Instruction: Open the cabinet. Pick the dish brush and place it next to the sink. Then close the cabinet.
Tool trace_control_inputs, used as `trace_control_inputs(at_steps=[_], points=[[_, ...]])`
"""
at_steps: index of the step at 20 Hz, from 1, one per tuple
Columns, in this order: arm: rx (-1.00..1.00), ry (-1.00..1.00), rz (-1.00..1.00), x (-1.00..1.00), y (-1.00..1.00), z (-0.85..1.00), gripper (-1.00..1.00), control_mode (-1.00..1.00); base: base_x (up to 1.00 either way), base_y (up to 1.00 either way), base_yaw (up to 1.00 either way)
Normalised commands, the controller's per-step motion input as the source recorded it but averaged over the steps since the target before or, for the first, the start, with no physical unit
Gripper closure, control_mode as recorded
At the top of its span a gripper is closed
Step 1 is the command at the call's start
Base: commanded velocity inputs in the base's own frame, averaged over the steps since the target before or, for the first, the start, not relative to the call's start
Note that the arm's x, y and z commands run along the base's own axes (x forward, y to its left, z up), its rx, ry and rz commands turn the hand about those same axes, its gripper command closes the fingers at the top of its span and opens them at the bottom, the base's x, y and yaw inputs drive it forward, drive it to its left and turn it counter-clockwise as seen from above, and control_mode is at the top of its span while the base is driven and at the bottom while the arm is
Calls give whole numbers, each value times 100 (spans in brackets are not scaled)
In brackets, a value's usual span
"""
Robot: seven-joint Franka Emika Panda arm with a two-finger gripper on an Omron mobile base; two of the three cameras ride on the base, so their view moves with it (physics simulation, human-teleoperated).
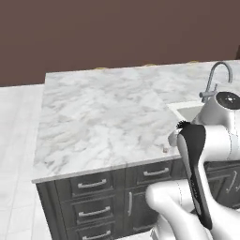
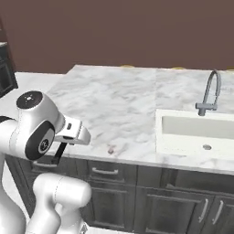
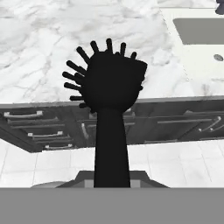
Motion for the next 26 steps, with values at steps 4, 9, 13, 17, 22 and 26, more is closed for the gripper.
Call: trace_control_inputs(at_steps=[4,9,13,17,22,26], points=[[0,0,0,0,0,0,100,100,63,-100,39],[0,0,0,0,0,0,100,100,14,-98,9],[0,0,0,0,0,0,100,100,36,-71,-5],[0,0,0,0,0,0,100,100,76,9,-16],[0,0,0,0,0,0,100,100,56,76,-4],[0,0,0,0,0,0,100,100,14,17,0]])
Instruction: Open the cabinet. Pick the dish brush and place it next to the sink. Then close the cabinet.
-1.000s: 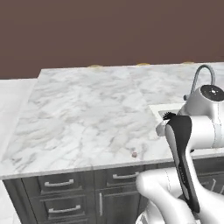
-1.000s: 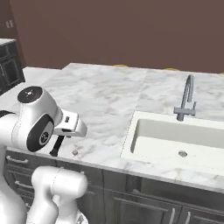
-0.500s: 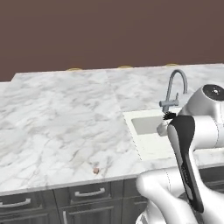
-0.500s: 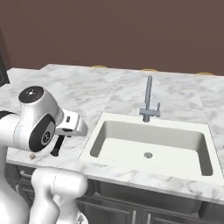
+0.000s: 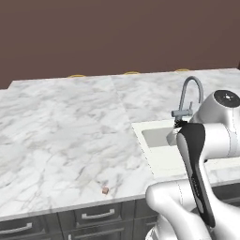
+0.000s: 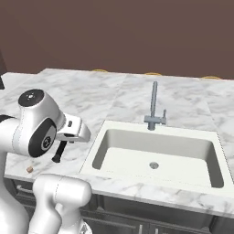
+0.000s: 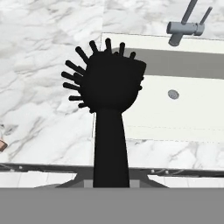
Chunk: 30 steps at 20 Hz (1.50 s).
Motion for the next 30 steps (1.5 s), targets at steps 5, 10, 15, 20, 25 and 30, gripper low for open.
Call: trace_control_inputs(at_steps=[5,10,15,20,25,30], points=[[0,0,0,0,0,0,100,100,0,0,0],[0,0,0,0,0,0,100,100,0,0,0],[0,1,6,15,17,-5,100,-100,0,0,0],[0,15,15,67,49,-1,100,-100,0,0,0],[-2,18,5,74,29,0,100,-100,0,0,0],[-6,3,-2,49,14,-20,100,-100,0,0,0]])
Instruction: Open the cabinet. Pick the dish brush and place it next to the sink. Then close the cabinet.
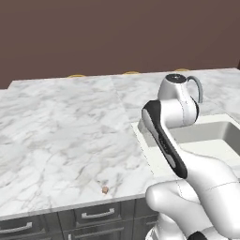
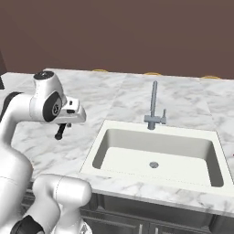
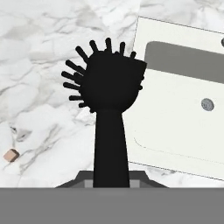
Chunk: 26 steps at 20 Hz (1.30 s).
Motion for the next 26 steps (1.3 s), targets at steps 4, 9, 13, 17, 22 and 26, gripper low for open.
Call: trace_control_inputs(at_steps=[4,9,13,17,22,26], points=[[-4,4,-5,30,2,-70,100,-100,0,0,0],[0,4,0,37,2,-78,100,-100,0,0,0],[8,1,0,23,4,-34,100,-100,0,0,0],[3,9,3,13,23,-38,100,-100,0,0,0],[0,7,4,11,22,-37,100,-100,0,0,0],[-2,1,0,14,20,-22,100,-100,0,0,0]])
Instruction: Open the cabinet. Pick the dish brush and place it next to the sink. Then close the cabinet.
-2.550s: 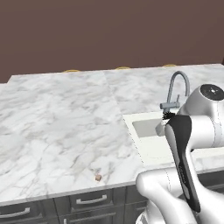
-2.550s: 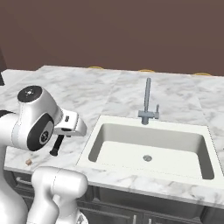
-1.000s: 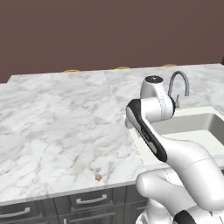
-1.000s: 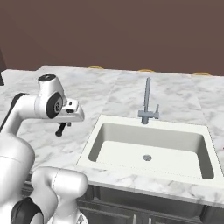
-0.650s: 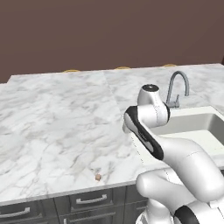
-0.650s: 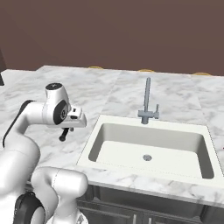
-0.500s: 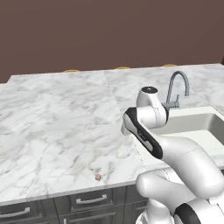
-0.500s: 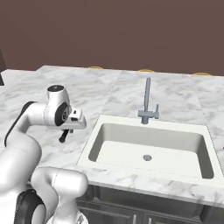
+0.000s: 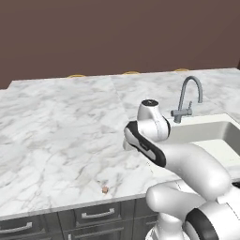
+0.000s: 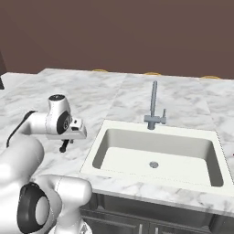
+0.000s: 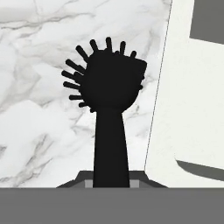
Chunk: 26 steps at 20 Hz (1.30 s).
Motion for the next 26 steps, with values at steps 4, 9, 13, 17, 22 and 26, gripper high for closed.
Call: trace_control_inputs(at_steps=[4,9,13,17,22,26], points=[[-4,0,0,33,6,-33,100,-100,0,0,0],[-4,0,0,23,2,-34,100,-100,0,0,0],[-1,0,0,24,0,-30,100,-100,0,0,0],[0,0,0,18,0,-23,100,-100,0,0,0],[0,0,0,10,0,-17,100,-100,0,0,0],[0,0,0,0,0,0,100,-100,0,0,0]])
